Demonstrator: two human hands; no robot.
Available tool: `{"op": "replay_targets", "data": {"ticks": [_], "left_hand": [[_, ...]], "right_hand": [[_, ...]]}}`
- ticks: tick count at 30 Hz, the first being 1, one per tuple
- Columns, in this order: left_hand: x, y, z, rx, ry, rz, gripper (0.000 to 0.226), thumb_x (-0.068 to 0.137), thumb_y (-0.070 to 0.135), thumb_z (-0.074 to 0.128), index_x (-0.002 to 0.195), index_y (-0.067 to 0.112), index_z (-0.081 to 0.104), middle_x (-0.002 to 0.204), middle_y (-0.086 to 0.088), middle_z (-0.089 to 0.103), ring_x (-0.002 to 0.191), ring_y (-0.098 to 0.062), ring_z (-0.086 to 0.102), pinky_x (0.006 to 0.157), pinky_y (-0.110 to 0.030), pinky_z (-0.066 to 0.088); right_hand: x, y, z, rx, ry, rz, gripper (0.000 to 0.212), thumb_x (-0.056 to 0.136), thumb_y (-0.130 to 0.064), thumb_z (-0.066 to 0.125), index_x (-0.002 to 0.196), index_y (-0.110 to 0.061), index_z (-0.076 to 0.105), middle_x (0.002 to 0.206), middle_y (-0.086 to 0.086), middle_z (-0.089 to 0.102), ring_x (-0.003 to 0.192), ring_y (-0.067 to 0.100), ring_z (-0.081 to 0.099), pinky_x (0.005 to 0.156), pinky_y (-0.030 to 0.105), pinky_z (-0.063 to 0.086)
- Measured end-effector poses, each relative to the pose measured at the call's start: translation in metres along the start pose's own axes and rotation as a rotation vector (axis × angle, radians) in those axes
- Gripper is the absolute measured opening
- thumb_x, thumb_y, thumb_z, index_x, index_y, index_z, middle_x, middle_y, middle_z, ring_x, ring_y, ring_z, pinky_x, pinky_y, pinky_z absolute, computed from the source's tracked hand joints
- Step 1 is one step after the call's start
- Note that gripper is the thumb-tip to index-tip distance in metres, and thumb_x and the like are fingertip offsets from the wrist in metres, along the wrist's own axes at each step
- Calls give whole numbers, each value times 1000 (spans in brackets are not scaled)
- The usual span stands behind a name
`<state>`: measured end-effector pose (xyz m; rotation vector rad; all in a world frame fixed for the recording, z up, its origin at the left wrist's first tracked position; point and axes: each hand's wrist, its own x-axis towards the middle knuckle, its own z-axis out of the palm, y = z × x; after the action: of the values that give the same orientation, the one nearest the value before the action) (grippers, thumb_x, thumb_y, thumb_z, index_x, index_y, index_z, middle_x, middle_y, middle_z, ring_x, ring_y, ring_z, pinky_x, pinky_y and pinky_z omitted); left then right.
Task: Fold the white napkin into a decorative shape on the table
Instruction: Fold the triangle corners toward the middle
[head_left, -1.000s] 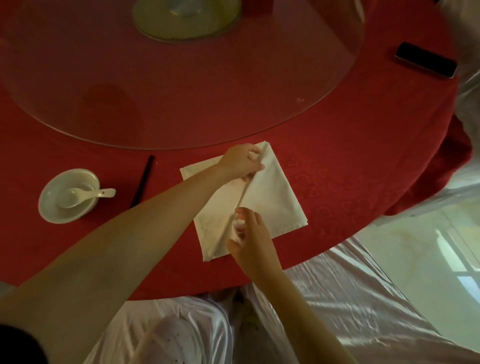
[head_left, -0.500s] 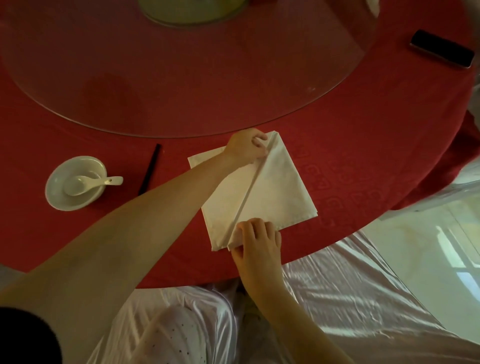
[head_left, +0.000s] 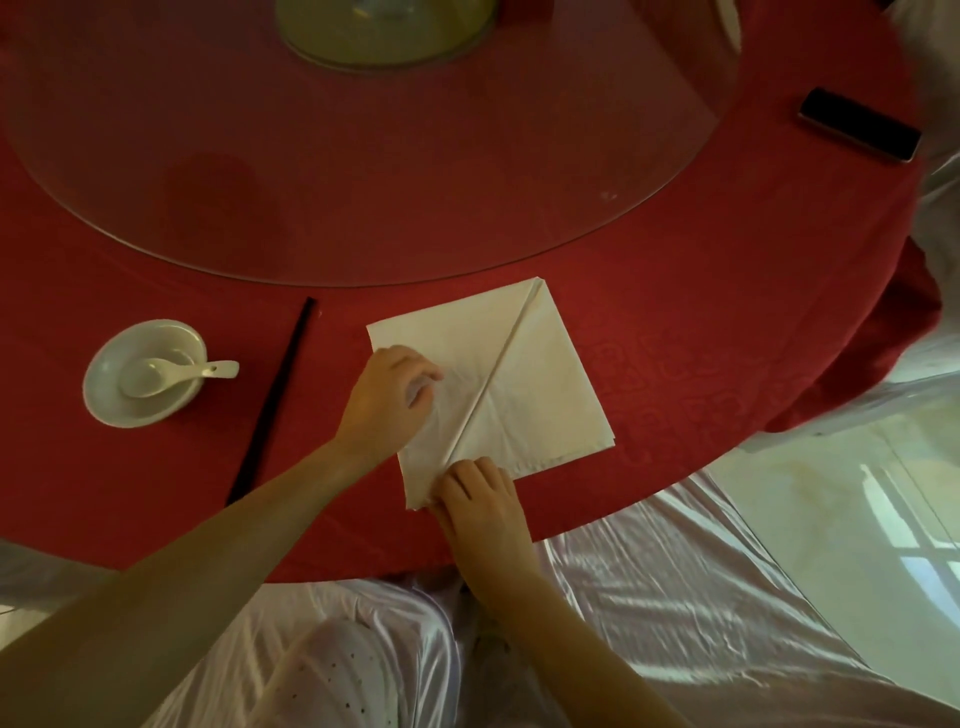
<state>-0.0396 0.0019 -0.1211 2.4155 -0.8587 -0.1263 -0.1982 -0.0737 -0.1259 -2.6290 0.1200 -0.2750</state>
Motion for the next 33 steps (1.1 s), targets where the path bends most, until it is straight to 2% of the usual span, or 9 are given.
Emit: {"op": "replay_targets", "data": {"ticks": [5,7,9,11,13,17,21,27,33], "left_hand": [[-31,7,3,-64,22,9,15,84,8,59,98,7,67,103,-6,63,103,-18,53,93,-12,32],[-43,13,1,-56,24,20,24,90,20,51,100,5,66,107,-10,64,105,-20,54,95,-25,41],[-57,21,2,1,6,104,41,94,33,38,100,3,65,108,-15,65,108,-20,49,97,-32,39],[-68,31,10,57,-19,111,39,95,32,37,106,4,61,114,-16,62,115,-24,47,103,-32,35],[-77,41,22,34,0,-11,30,92,21,48,113,0,56,123,-19,56,121,-34,47,106,-38,37],[-81,46,33,106,10,-52,28,84,2,58,110,-8,54,119,-28,56,115,-44,52,98,-52,45],[-77,46,33,195,43,28,23,85,3,50,104,-9,55,110,-28,59,105,-44,57,94,-52,47],[-78,44,31,251,-8,13,26,88,8,45,104,-9,55,111,-28,58,105,-43,56,95,-50,48],[-82,46,30,306,-1,-15,27,85,8,60,109,-4,57,111,-21,61,107,-36,57,93,-44,50]], "right_hand": [[0,5,-12,239,-177,-14,13,85,-16,62,94,-7,64,99,7,65,92,22,58,83,36,52],[-1,14,-25,308,-217,-49,17,88,-16,58,102,-9,64,106,7,65,99,20,57,89,32,50],[5,30,-44,347,-79,32,19,89,-15,56,106,-12,65,107,5,66,101,13,57,89,26,49],[20,53,-62,280,128,189,23,91,-13,52,111,-12,64,110,6,67,103,8,53,89,21,44],[41,77,-73,158,171,310,29,93,-10,49,120,-9,59,119,9,64,112,19,52,92,29,40],[83,102,-64,11,-40,255,44,97,-15,40,139,-6,37,148,14,37,140,31,26,116,43,22],[111,114,-44,-156,-238,125,55,99,-27,31,148,-14,11,159,7,4,146,25,-1,118,44,1],[121,133,-36,-298,-281,102,56,99,-39,24,149,-19,8,159,-2,3,146,18,-3,119,43,0],[131,134,-41,-237,-212,215,52,100,-30,25,148,-15,13,159,1,10,146,20,6,120,42,4]]}}
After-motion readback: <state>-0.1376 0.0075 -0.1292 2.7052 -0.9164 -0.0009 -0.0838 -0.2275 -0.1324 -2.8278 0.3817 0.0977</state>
